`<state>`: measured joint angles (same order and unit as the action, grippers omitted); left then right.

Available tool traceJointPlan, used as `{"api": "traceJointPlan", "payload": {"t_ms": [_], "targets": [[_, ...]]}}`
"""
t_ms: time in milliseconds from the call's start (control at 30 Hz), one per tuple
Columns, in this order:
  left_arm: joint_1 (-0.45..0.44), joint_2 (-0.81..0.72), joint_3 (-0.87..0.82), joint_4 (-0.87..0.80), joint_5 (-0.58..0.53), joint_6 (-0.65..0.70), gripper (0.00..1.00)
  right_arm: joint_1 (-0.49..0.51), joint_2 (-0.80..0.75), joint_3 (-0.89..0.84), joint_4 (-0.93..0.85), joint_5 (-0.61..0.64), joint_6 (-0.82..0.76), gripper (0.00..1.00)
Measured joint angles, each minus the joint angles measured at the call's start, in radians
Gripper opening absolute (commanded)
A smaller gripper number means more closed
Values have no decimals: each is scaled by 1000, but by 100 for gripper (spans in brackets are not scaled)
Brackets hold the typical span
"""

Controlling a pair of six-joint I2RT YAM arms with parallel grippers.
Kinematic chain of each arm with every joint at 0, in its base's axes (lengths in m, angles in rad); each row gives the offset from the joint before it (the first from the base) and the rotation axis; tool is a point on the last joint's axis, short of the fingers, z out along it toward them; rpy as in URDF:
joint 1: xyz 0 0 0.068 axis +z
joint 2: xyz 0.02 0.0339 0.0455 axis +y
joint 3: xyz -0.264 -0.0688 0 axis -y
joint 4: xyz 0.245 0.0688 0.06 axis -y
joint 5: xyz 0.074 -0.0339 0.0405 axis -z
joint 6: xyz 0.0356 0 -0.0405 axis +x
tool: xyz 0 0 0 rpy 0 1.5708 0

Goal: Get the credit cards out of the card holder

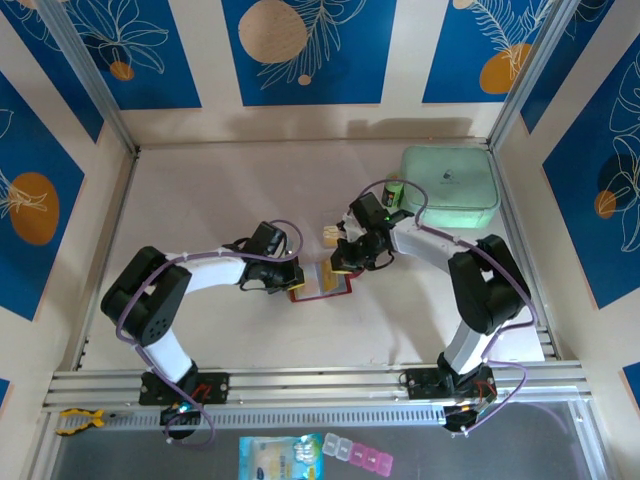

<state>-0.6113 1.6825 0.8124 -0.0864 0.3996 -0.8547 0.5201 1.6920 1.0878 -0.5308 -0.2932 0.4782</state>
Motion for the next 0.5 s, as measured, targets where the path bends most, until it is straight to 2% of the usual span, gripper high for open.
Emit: {"api": "traceJointPlan", "payload": {"t_ms": [100,300,500], "targets": [[0,-4,0,-1,-1,0,4,-14,-17,40,-51,11,-84,5],[0,-26,1,-27,-16,0,5,-45,-20,152,-183,60,-349,3],[0,-55,22,-67,-35,0,5,-57,-19,240,-289,137,-716,0]]}}
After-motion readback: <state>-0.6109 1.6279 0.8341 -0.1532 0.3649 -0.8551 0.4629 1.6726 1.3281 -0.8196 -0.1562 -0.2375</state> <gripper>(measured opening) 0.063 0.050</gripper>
